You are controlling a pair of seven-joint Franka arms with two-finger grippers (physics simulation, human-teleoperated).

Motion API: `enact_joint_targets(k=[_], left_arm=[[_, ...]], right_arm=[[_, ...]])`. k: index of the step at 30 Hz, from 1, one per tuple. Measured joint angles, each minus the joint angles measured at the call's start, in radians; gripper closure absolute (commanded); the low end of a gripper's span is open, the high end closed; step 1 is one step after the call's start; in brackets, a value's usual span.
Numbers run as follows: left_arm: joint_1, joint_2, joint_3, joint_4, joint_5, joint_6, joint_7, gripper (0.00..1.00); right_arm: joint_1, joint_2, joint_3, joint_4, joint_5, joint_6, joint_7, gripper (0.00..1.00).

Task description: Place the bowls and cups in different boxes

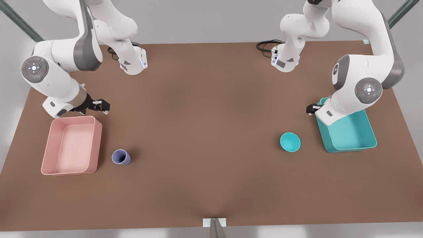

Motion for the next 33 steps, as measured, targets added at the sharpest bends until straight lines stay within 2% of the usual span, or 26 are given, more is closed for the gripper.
enact_joint_targets(k=[2,4,5,7,10,16,20,21,22,23,24,27,29,33], left_arm=[[0.0,0.0,0.0,0.0,0.0,0.001,0.005,0.0],[-0.001,0.022,0.003,0.002,-0.005,0.006,0.009,0.0],[-0.001,0.074,0.005,0.005,-0.029,0.025,0.009,0.0],[0.019,0.259,0.005,0.069,-0.088,0.072,0.009,0.0],[0.075,0.449,0.002,0.096,-0.166,0.224,0.026,0.0],[0.115,0.457,0.03,-0.094,-0.226,0.458,0.093,0.0],[0.103,0.474,0.032,-0.128,-0.236,0.522,0.131,0.0],[0.102,0.481,0.032,-0.13,-0.238,0.533,0.14,0.07],[0.102,0.484,0.031,-0.132,-0.242,0.542,0.148,0.2],[0.102,0.487,0.03,-0.134,-0.261,0.549,0.155,0.42],[0.101,0.493,0.03,-0.134,-0.279,0.555,0.162,0.55],[0.102,0.509,0.029,-0.135,-0.348,0.56,0.181,0.61],[0.104,0.515,0.029,-0.132,-0.386,0.559,0.194,0.77],[0.102,0.498,0.032,-0.12,-0.411,0.542,0.214,0.79]], right_arm=[[0.011,0.002,-0.001,-0.001,0.0,0.004,0.001,0.0],[0.019,0.081,-0.001,0.047,0.0,0.008,-0.001,0.0],[0.0,0.162,-0.002,0.105,0.001,0.011,-0.004,0.0],[-0.142,0.345,-0.005,0.237,0.003,0.016,-0.017,0.0],[-0.236,0.512,-0.008,0.314,0.016,0.049,-0.036,0.0],[-0.207,0.596,-0.001,0.264,0.022,0.177,-0.062,0.0],[-0.18,0.603,0.001,0.172,0.026,0.277,-0.073,0.0],[-0.175,0.603,0.002,0.154,0.027,0.302,-0.076,0.0],[-0.172,0.603,0.002,0.138,0.028,0.324,-0.078,0.0],[-0.17,0.603,0.002,0.125,0.03,0.343,-0.08,0.0],[-0.169,0.6,0.002,0.108,0.032,0.363,-0.081,0.0],[-0.157,0.592,0.002,0.076,0.035,0.416,-0.084,0.0],[-0.145,0.591,0.003,0.063,0.037,0.447,-0.083,0.0],[-0.138,0.594,0.003,0.02,0.038,0.504,-0.079,0.0]])
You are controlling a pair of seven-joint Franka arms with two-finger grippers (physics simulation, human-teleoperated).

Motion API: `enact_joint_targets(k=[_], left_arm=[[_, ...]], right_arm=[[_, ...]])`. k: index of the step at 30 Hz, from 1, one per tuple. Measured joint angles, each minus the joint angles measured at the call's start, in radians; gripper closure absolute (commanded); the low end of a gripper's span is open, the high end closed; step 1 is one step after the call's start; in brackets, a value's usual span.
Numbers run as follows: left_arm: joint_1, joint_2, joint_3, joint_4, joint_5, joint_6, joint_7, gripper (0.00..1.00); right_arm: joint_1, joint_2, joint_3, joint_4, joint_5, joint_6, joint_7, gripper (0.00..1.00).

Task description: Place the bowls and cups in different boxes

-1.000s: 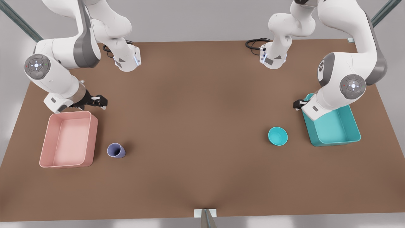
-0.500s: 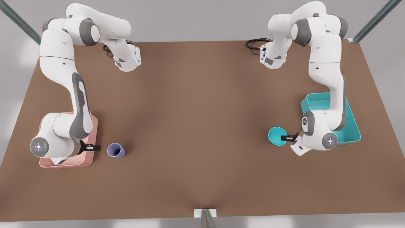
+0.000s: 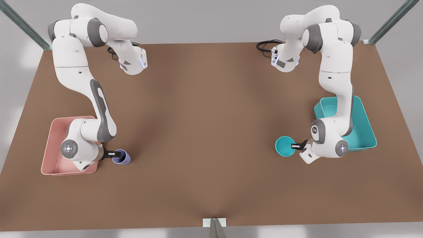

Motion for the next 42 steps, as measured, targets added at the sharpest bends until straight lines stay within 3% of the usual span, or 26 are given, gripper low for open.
enact_joint_targets(k=[5,7,9,12,16,19,22,25,27,28,29,35,38,39,40,42], left_arm=[[-0.017,-0.223,0.067,0.016,0.087,-0.108,-0.013,0.79],[-0.016,-0.32,0.149,0.017,0.147,-0.168,-0.022,0.79],[-0.009,-0.346,0.255,0.009,0.197,-0.21,-0.021,0.79],[-0.005,-0.344,0.352,-0.097,0.248,-0.203,-0.012,0.79],[0.003,-0.334,0.441,-0.242,0.274,-0.101,0.015,0.79],[0.033,-0.281,0.451,-0.284,0.274,0.006,0.041,0.79],[0.059,-0.204,0.452,-0.29,0.248,0.103,0.065,0.79],[0.067,-0.139,0.452,-0.291,0.193,0.178,0.092,0.79],[0.071,-0.121,0.452,-0.29,0.171,0.21,0.111,0.64],[0.073,-0.116,0.452,-0.288,0.162,0.221,0.121,0.17],[0.075,-0.116,0.452,-0.287,0.155,0.23,0.133,0.0],[0.054,-0.32,0.5,-0.184,0.185,0.08,0.188,0.0],[0.031,-0.392,0.291,0.045,0.273,-0.121,0.173,0.0],[0.024,-0.409,0.201,0.096,0.311,-0.178,0.161,0.0],[0.014,-0.423,0.124,0.135,0.339,-0.225,0.148,0.0],[-0.008,-0.433,0.021,0.215,0.378,-0.313,0.117,0.0]], right_arm=[[0.009,0.012,0.0,-0.045,0.0,0.058,0.004,0.02],[0.015,0.014,0.0,-0.053,0.001,0.073,0.006,0.36],[0.017,0.021,0.0,-0.058,0.001,0.084,0.007,0.6],[0.017,0.025,0.0,-0.059,0.011,0.095,0.002,0.79],[0.022,-0.004,0.0,-0.048,0.008,0.096,-0.001,0.79],[0.01,-0.125,-0.001,-0.047,0.006,0.063,-0.01,0.79],[-0.102,-0.225,-0.005,-0.021,0.005,-0.012,-0.052,0.79],[-0.219,-0.229,-0.011,0.004,0.015,-0.069,-0.122,0.79],[-0.261,-0.201,-0.012,0.012,0.018,-0.091,-0.166,0.79],[-0.273,-0.172,-0.012,0.015,0.019,-0.095,-0.185,0.79],[-0.285,-0.139,-0.012,0.016,0.02,-0.093,-0.204,0.79],[-0.336,-0.029,-0.014,0.018,0.021,-0.049,-0.297,0.79],[-0.337,0.003,-0.015,0.018,0.017,-0.031,-0.331,0.79],[-0.337,0.009,-0.015,0.018,0.017,-0.026,-0.342,0.65],[-0.336,0.014,-0.014,0.018,0.015,-0.021,-0.35,0.0],[-0.336,0.023,-0.014,0.019,0.0,-0.012,-0.357,0.0]])
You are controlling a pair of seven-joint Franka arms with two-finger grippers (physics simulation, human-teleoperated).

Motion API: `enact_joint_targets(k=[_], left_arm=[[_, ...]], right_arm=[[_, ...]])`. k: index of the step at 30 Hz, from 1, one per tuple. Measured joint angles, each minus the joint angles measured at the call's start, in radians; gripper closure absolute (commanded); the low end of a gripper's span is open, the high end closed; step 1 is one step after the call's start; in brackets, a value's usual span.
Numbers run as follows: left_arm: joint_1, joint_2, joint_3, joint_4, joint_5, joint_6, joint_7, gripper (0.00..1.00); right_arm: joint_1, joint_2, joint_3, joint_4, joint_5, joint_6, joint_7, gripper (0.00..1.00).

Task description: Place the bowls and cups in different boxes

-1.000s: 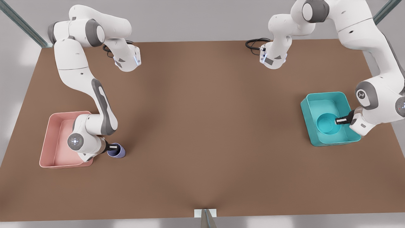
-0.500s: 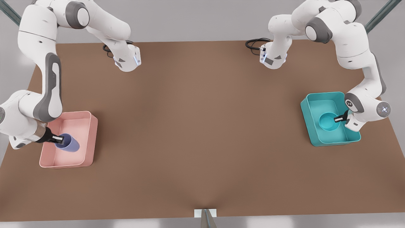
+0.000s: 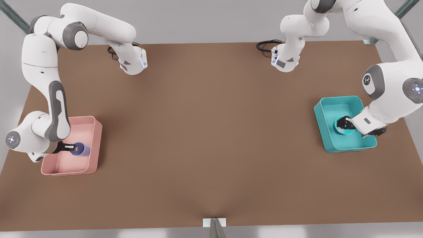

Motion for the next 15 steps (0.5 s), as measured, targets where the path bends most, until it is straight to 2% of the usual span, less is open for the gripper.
enact_joint_targets(k=[2,7,11,15], left_arm=[[-0.015,0.021,-0.057,0.07,0.021,-0.078,-0.032,0.0],[0.002,-0.001,-0.122,0.096,0.038,-0.2,-0.099,0.0],[0.009,-0.011,-0.128,0.096,0.042,-0.256,-0.14,0.0],[0.021,-0.007,-0.127,0.096,0.043,-0.285,-0.173,0.0]], right_arm=[[0.0,0.003,0.0,0.001,-0.025,0.009,0.005,0.0],[0.001,-0.066,0.01,0.001,-0.015,-0.025,-0.011,0.0],[0.033,-0.257,0.011,0.008,0.005,-0.162,-0.02,0.0],[0.15,-0.397,0.018,0.132,0.006,-0.358,0.045,0.0]])
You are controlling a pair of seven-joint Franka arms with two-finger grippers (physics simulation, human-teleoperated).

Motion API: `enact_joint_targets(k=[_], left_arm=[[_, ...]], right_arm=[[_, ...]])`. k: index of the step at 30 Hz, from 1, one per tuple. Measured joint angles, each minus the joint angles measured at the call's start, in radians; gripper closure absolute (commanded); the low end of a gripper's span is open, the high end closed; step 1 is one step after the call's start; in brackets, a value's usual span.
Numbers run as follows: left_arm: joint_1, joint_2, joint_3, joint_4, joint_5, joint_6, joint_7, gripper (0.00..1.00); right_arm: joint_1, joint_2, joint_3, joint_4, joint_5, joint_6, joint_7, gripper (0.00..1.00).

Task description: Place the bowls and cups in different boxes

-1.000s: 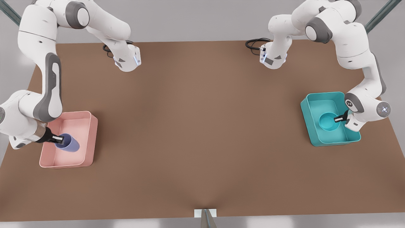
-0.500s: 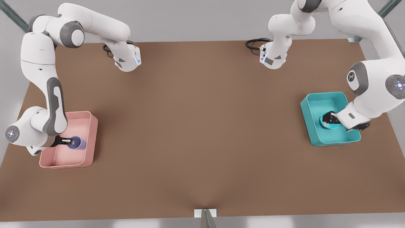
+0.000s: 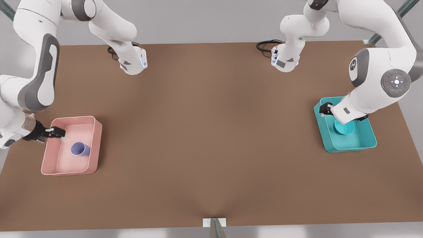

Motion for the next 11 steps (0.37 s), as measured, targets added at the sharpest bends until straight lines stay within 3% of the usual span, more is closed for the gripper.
enact_joint_targets(k=[11], left_arm=[[0.007,-0.001,-0.001,0.0,0.0,-0.041,-0.059,0.0]], right_arm=[[0.011,-0.144,0.002,-0.021,0.019,-0.217,0.124,0.0]])
